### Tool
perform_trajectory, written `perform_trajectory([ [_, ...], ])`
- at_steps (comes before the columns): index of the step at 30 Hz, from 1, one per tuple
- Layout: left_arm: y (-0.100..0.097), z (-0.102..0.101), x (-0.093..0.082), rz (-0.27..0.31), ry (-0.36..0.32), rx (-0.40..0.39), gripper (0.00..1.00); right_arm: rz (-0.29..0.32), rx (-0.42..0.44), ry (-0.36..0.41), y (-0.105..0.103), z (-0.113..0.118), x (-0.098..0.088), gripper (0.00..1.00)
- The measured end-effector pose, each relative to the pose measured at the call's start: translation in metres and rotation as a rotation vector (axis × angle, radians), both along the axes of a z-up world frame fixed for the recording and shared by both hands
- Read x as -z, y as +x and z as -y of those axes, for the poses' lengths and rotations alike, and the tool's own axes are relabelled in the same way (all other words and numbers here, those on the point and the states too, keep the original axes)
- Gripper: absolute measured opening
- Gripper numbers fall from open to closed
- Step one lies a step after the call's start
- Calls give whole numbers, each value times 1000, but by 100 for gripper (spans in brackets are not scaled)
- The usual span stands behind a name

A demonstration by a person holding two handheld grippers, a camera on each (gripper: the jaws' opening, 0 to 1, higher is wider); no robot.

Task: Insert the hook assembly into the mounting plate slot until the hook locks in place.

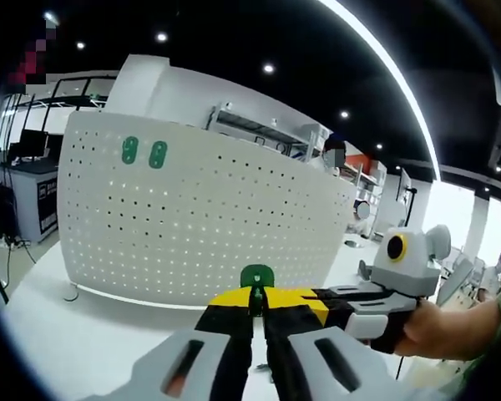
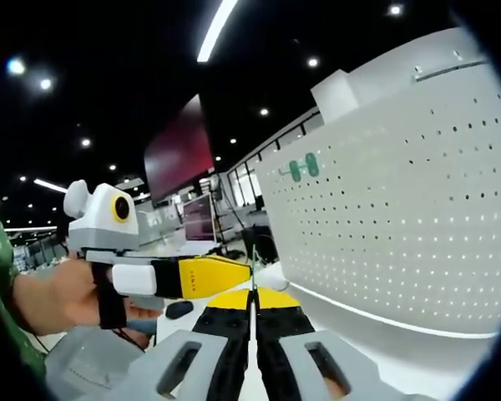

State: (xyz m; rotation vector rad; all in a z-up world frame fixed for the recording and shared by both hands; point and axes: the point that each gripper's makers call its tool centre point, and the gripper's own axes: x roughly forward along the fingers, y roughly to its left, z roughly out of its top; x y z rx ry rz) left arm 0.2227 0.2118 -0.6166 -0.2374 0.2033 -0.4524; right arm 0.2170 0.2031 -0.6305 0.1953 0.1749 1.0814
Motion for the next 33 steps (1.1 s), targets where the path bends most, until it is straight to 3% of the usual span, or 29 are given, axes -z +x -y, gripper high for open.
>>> perform_trajectory([
  [8,0,-3,-1,23,38,-8,3,-9,-9,-1,-1,-1,0,0],
  [12,0,-7,-1,29,55,-16,3,-12,-7,-9,-2,0,1,6],
  [22,1,-11,-5,69,96,-27,3,83,22,-107,-3,4,0,10],
  [28,2,-10,-6,81,110,-21,3,104,41,-131,-3,7,-2,22],
  [33,3,-11,-8,92,121,-20,3,106,76,-140,1,12,-3,40],
])
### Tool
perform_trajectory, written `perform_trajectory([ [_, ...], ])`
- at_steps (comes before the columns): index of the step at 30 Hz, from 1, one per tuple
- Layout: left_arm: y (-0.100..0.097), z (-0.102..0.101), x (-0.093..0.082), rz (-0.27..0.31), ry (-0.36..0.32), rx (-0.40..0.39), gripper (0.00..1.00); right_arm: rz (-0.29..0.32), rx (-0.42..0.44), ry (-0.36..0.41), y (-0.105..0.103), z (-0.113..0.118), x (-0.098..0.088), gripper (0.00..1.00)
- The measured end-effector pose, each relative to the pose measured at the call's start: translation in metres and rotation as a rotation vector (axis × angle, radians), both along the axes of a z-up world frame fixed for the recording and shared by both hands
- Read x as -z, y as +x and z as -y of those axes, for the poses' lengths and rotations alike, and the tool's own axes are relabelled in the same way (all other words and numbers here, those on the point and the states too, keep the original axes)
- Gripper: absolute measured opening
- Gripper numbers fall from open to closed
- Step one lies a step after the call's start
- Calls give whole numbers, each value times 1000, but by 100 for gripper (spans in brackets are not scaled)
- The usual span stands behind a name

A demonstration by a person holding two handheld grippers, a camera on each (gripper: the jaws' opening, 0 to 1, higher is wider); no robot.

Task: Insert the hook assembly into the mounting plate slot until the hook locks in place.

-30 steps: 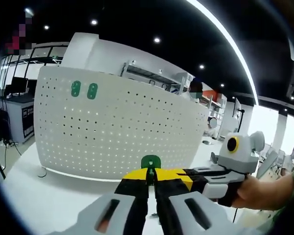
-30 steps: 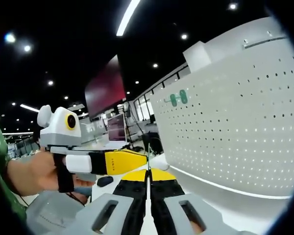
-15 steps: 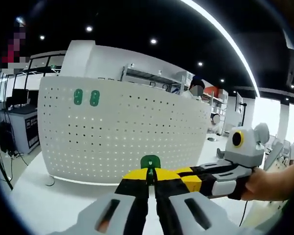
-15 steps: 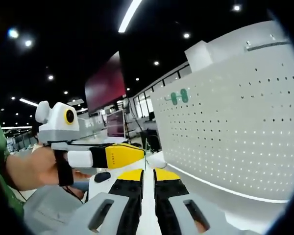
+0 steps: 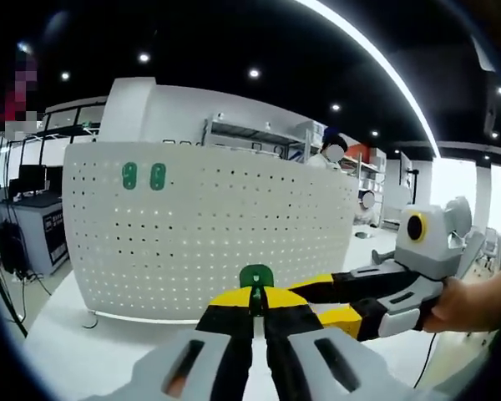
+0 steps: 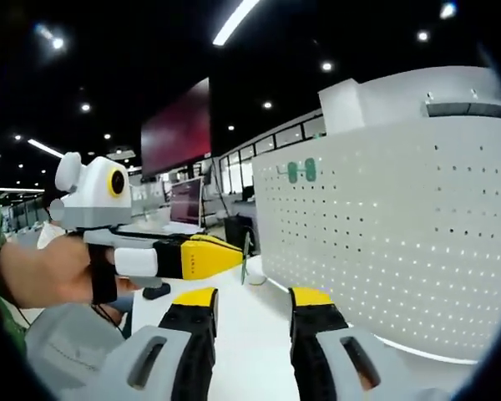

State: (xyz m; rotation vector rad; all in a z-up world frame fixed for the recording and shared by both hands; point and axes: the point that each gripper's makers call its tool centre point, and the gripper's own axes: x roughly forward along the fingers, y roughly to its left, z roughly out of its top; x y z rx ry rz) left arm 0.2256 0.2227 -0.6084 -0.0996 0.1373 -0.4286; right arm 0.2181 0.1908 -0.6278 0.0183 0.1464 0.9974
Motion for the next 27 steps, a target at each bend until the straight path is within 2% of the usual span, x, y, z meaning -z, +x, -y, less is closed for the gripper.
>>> perform_trajectory([
  [2,0,0,-1,4,4,0,3,-4,10,1,1,3,-1,44],
  [6,1,-2,-2,12,14,0,3,1,49,3,3,10,-4,65],
  [11,2,-6,-6,25,16,-6,3,5,72,-6,-1,17,-7,86],
  [14,3,-8,-9,33,22,-6,3,8,73,-16,-7,20,-9,93],
  [21,7,-17,-20,52,28,-10,3,16,84,-16,-19,27,-19,94],
  [27,11,-27,-39,82,38,-18,3,17,124,-7,-26,35,-29,93],
])
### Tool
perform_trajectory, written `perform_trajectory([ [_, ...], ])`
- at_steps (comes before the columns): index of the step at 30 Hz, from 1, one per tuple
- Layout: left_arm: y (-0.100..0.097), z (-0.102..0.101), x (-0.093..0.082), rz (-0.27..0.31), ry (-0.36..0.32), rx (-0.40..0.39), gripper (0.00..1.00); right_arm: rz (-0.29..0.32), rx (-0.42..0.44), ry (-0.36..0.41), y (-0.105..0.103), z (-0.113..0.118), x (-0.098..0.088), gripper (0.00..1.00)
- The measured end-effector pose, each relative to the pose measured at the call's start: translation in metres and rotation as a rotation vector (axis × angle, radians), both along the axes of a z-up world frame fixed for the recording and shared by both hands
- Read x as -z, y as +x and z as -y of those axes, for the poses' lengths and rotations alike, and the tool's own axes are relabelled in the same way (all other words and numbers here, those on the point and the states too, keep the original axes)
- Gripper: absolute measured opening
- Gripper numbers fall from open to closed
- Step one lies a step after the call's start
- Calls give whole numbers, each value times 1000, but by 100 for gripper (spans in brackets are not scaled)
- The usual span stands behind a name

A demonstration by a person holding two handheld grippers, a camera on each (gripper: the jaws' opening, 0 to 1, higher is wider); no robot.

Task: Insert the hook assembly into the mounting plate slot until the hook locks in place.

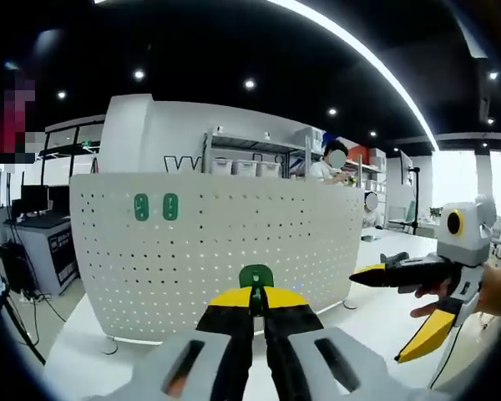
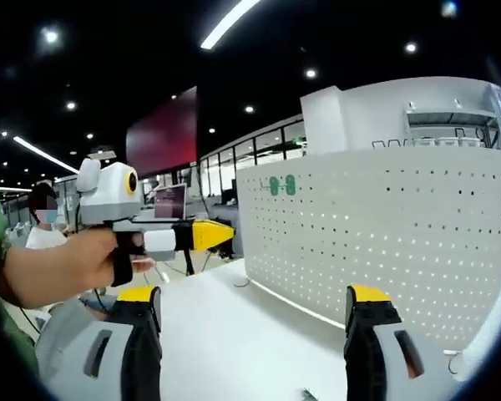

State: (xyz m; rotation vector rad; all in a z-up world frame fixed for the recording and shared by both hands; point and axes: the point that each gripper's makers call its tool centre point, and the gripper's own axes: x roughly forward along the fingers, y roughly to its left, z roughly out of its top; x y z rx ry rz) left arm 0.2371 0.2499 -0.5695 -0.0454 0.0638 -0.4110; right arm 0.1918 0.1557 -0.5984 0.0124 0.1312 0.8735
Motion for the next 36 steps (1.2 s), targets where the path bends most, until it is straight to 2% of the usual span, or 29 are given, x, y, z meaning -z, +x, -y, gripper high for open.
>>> perform_trajectory([
  [4,4,-5,-11,14,11,-5,3,1,28,9,-4,4,-7,92],
  [18,20,-9,-65,109,73,-18,3,15,107,35,-12,15,-23,90],
  [25,31,-6,-95,153,97,-37,3,48,151,28,-16,31,-42,90],
  [32,42,1,-107,166,98,-40,3,81,175,12,-12,44,-60,90],
  [36,52,1,-108,169,96,-55,3,101,184,10,-11,50,-67,89],
])
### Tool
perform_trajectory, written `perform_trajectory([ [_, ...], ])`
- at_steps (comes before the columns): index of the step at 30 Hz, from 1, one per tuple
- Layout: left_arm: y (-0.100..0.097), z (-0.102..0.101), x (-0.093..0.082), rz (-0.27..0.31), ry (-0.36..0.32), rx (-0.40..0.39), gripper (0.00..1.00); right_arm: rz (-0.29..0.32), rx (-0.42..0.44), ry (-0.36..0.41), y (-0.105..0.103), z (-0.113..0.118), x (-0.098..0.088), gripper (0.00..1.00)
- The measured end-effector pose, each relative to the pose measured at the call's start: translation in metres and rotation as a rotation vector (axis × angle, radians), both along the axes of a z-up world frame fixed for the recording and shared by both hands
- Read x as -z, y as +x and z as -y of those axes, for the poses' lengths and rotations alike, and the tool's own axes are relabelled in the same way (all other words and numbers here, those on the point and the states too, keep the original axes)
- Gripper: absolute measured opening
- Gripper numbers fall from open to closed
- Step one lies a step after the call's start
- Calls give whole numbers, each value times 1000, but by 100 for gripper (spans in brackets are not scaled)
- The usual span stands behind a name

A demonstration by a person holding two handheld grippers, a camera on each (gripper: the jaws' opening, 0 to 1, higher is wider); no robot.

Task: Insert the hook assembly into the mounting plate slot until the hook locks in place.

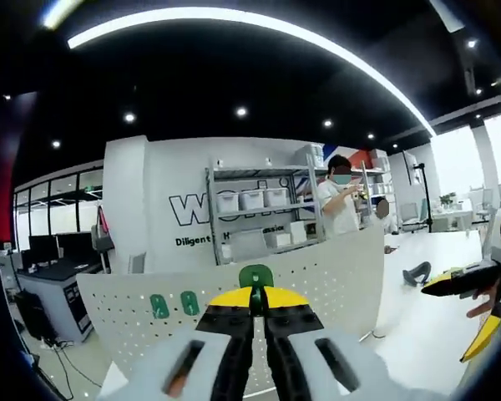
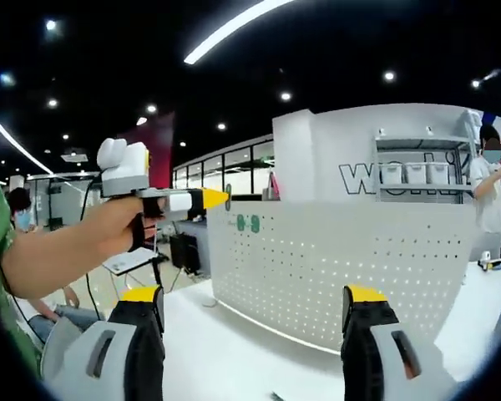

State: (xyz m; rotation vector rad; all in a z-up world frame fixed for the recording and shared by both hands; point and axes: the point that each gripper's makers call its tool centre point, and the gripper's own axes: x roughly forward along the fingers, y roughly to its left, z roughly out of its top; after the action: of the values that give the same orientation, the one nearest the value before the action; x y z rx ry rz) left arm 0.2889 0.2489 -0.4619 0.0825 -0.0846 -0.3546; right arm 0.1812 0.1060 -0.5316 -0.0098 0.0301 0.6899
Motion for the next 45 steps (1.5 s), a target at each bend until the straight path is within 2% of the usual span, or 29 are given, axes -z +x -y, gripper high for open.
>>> perform_trajectory([
  [8,29,1,13,-13,-20,-66,3,-33,-11,3,7,0,18,88],
  [18,57,0,23,-10,-29,-138,3,-44,3,19,21,10,22,88],
  [29,91,-6,32,6,42,-197,3,-65,12,15,29,17,30,88],
  [45,115,-10,47,19,50,-241,3,-87,18,13,39,19,37,87],
])
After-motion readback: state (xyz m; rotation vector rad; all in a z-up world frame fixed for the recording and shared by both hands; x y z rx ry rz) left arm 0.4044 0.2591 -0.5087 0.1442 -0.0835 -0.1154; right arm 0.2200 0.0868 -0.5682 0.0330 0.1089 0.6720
